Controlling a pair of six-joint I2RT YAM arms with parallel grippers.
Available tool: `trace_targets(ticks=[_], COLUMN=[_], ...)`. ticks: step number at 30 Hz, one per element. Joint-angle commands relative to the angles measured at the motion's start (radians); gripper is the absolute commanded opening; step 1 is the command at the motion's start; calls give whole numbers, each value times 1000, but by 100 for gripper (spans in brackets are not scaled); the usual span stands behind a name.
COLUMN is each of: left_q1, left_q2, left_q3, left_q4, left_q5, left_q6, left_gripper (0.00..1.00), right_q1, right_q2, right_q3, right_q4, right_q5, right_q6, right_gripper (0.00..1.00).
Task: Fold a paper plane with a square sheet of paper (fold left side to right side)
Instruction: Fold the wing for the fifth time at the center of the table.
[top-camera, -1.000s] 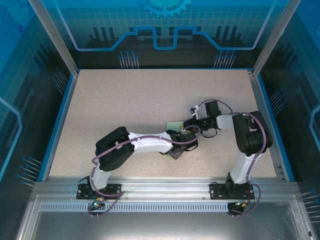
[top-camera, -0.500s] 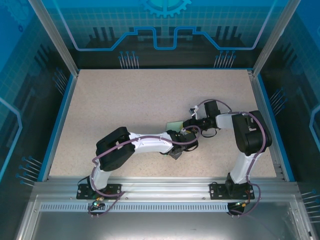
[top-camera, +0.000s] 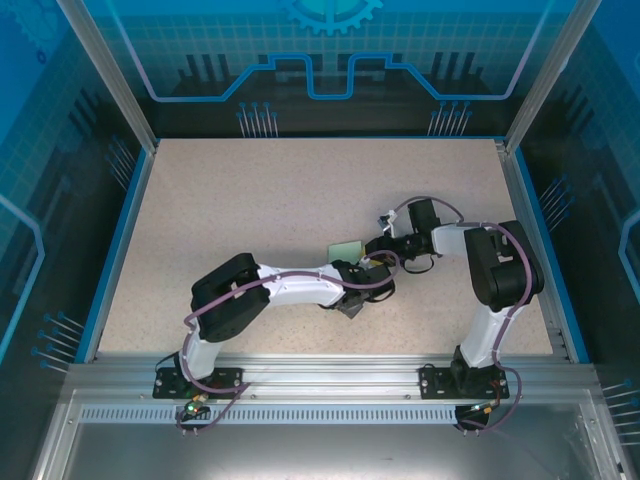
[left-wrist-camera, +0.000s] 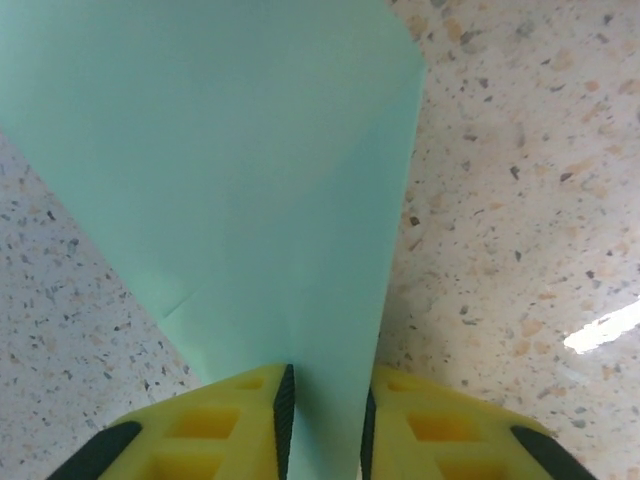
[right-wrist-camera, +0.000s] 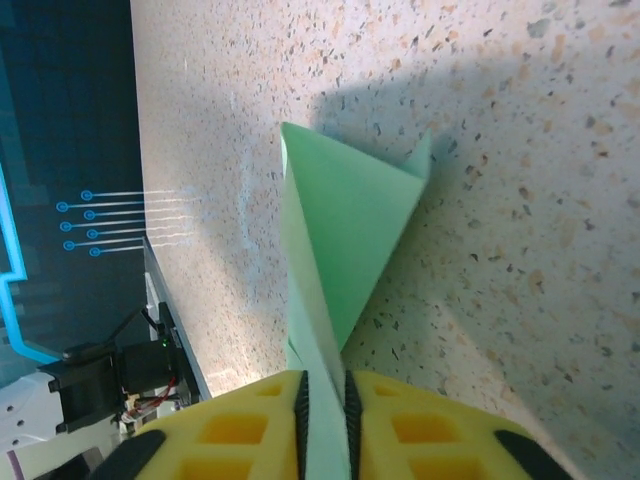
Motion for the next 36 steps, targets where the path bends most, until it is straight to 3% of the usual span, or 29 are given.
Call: trace_targets(ticks=[1,6,12,24,36], left_q1=[21,54,115,281,323], left_q2=[-62,-126,-237,-372,-298], left_q3=[-35,-103,-228,-533,-524], left_q4=[30,111,264,646,694], left_q5=[43,111,231,554,669], left_q6=[-23,-47,-99,-226,-229], left_gripper=[24,21,19,18,18], right_q1=[-7,-59,-100,-47,16], right_q2=[-55,-159,-259,-248,-191], right_q3=[10,-40,-89,-165,-127], right_q4=[-40,-46,-55,50,58], right_q5=[-4,32,43,30,38], right_q6=[-18,-18,-24,29,51], right_gripper=[25,39,49,52,52])
